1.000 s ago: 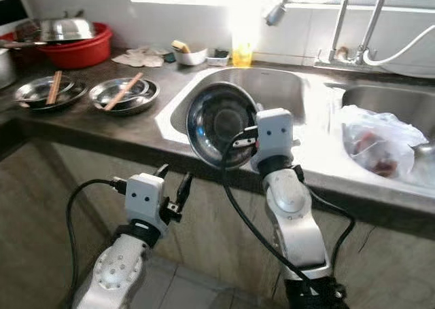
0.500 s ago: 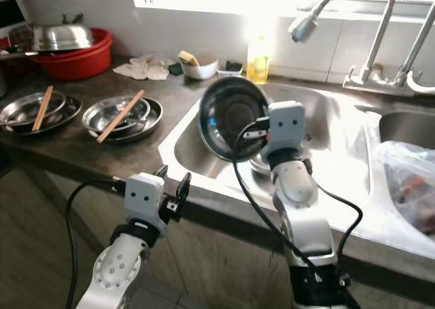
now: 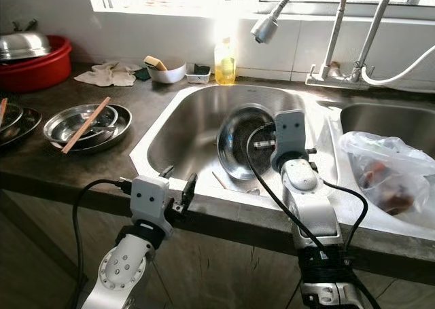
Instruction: Kitchen organization
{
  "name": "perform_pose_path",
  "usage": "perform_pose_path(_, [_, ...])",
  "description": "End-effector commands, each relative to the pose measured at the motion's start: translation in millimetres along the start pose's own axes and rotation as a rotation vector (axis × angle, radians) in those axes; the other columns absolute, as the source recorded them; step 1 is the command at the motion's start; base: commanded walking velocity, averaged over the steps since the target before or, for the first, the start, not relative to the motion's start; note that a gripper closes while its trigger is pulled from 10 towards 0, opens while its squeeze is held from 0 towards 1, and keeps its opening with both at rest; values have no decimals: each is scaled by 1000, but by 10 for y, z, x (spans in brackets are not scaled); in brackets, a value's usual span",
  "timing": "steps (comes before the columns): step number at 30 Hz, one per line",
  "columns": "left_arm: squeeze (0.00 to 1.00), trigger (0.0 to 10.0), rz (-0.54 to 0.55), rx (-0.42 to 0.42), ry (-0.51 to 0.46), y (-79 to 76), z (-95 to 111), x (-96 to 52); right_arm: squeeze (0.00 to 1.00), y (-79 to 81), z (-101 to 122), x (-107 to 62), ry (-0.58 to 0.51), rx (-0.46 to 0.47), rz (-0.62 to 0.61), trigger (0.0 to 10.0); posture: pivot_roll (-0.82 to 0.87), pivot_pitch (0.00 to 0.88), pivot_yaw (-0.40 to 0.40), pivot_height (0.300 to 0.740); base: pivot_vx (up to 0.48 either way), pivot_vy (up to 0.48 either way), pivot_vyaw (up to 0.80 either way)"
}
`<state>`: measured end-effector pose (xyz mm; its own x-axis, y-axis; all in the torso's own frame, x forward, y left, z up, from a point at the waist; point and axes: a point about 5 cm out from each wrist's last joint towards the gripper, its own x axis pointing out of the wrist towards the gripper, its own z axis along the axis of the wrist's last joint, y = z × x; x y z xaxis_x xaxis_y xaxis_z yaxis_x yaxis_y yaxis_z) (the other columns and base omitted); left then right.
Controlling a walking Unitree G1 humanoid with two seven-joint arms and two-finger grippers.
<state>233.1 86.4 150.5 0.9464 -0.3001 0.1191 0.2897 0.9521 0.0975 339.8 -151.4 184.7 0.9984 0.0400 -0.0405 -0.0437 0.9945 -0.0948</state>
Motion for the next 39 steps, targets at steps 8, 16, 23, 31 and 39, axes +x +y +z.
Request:
perform_pose_path(8, [0, 10000, 4, 0, 4, 3, 31, -54, 0, -253, -323, 223, 239, -38, -56, 10000, 105, 89, -13, 740, 0, 0, 0])
perform_pose_path(16, [0, 10000, -1, 5, 13, 4, 49, -111, 0, -362, -512, 273, 386, -23, -66, 10000, 121, 120, -12, 740, 0, 0, 0])
perform_pose_path(23, [0, 10000, -5, 0, 23, -29, 56, -154, 141, -374, -602, 265, 444, -46, -39, 10000, 125, 137, -18, 740, 0, 0, 0])
perform_pose_path(31, [0, 10000, 0, -4, 34, -31, 45, -169, 1000, -348, -642, 233, 452, -50, -26, 10000, 126, 137, -24, 740, 0, 0, 0])
perform_pose_path(39, [0, 10000, -2, -2, 32, -28, 35, -129, 0, -300, -349, 221, 224, -51, -106, 10000, 115, 104, -21, 740, 0, 0, 0])
